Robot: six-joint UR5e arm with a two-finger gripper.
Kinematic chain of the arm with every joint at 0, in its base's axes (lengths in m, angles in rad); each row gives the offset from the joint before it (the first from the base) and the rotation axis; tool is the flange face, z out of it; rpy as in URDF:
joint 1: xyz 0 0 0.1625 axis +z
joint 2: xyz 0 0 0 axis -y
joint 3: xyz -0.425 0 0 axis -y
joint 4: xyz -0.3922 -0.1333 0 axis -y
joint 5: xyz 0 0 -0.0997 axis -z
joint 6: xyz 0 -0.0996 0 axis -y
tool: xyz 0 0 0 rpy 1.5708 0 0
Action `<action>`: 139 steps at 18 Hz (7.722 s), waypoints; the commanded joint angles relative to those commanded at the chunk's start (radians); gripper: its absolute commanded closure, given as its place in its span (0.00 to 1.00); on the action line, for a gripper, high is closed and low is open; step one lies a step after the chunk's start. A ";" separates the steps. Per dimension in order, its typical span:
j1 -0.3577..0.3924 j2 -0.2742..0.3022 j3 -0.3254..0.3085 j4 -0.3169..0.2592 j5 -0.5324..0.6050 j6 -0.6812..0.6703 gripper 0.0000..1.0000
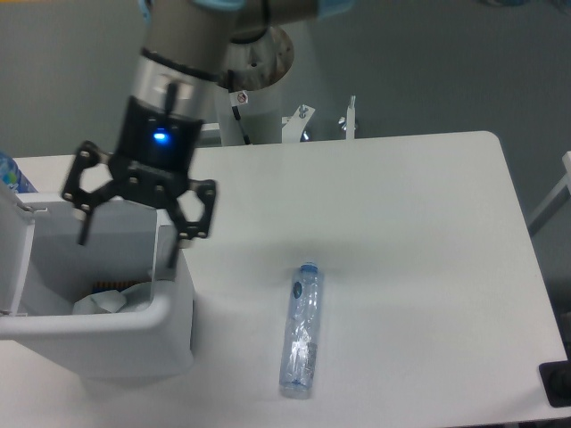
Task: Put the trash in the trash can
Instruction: 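Move the open gripper over the clear water bottle, then lower the gripper around the bottle's cap end and close, then lift the bottle by its cap end and swing it toward the bin, then lower the bottle into the bin and open the gripper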
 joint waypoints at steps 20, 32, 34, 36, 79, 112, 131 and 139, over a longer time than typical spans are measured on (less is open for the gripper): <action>0.138 -0.184 -0.027 0.014 0.271 0.401 0.00; 0.074 -0.379 -0.038 0.003 0.296 0.517 0.00; 0.057 -0.399 -0.040 0.002 0.298 0.514 0.00; 0.040 -0.422 -0.043 0.012 0.298 0.511 0.00; 0.098 -0.397 0.018 0.034 0.223 0.506 0.46; -0.149 -0.061 0.086 0.198 -0.078 0.138 0.46; -0.231 -0.100 -0.011 0.199 -0.083 0.360 0.46; -0.235 -0.083 -0.098 0.198 -0.083 0.462 0.43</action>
